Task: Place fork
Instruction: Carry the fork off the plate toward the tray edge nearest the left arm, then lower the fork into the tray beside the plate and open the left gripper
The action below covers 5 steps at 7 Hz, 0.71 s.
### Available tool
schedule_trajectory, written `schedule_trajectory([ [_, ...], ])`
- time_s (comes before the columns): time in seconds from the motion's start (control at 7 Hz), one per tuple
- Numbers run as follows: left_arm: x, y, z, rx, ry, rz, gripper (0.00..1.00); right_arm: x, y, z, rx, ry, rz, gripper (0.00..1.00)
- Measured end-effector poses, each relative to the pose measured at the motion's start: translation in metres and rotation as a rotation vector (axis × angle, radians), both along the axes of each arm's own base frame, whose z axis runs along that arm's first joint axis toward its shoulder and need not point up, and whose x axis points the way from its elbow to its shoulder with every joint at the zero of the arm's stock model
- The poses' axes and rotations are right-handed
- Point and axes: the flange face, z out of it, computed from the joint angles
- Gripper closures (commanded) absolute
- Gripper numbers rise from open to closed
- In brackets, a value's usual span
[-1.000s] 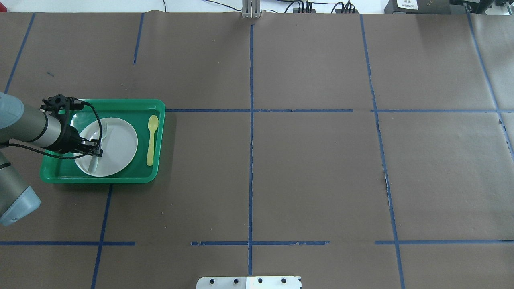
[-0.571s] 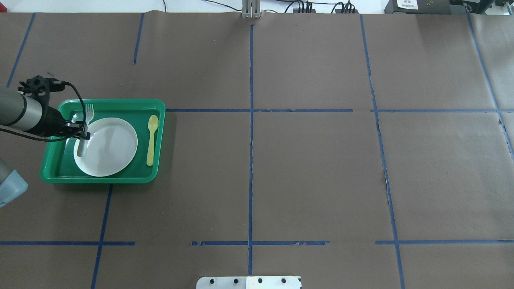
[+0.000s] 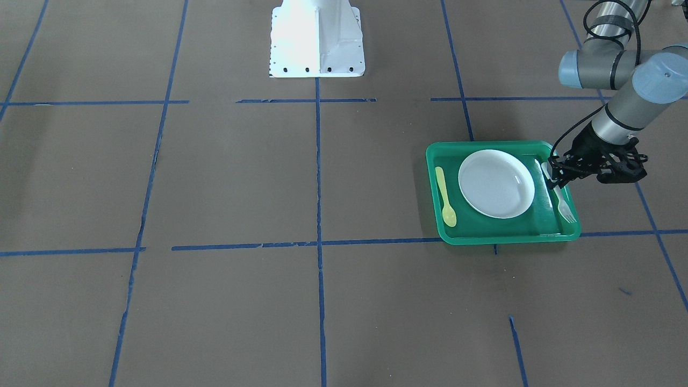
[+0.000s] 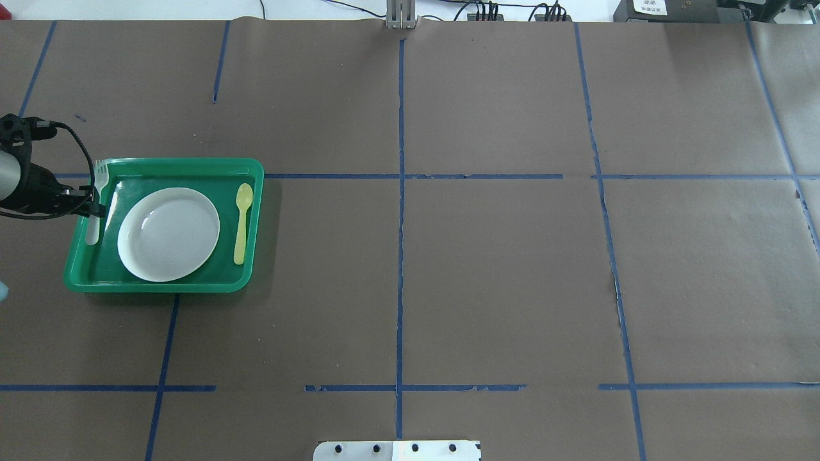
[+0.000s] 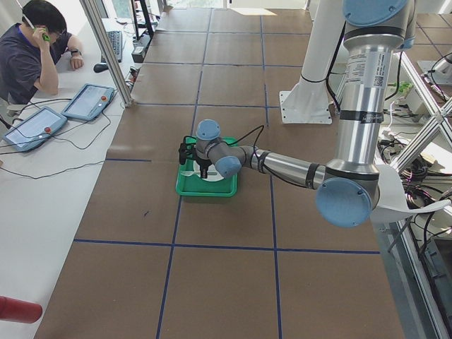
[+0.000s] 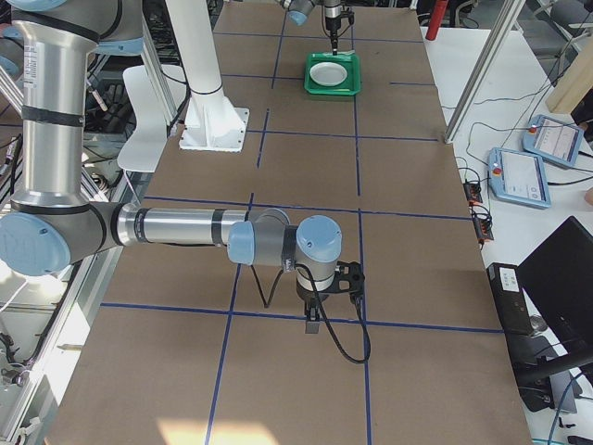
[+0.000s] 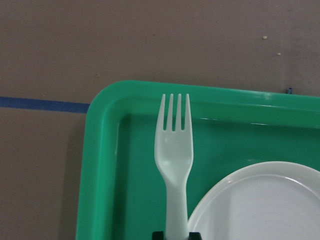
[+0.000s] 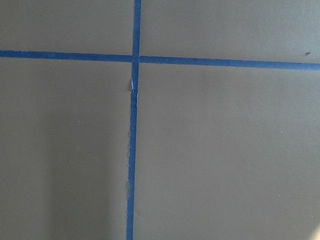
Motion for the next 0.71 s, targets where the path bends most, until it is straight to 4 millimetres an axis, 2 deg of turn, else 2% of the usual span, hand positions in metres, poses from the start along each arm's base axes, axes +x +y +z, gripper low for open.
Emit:
schedule_trajectory([
  [0.14, 0.0, 0.0021, 0.0042, 0.002, -0.002, 0.006, 0.25, 0.0, 0.0, 0.0, 0.0, 0.0, 0.0, 0.0],
  [0.29, 0.002, 0.0027, 0.0043, 0.004, 0.0, 0.011, 0.0, 0.0, 0.0, 0.0, 0.0, 0.0, 0.0, 0.0],
  [0.71, 0.0033, 0.0029, 0.0007, 0.007, 0.007, 0.016, 0.0, 0.0, 0.0, 0.0, 0.0, 0.0, 0.0, 0.0],
])
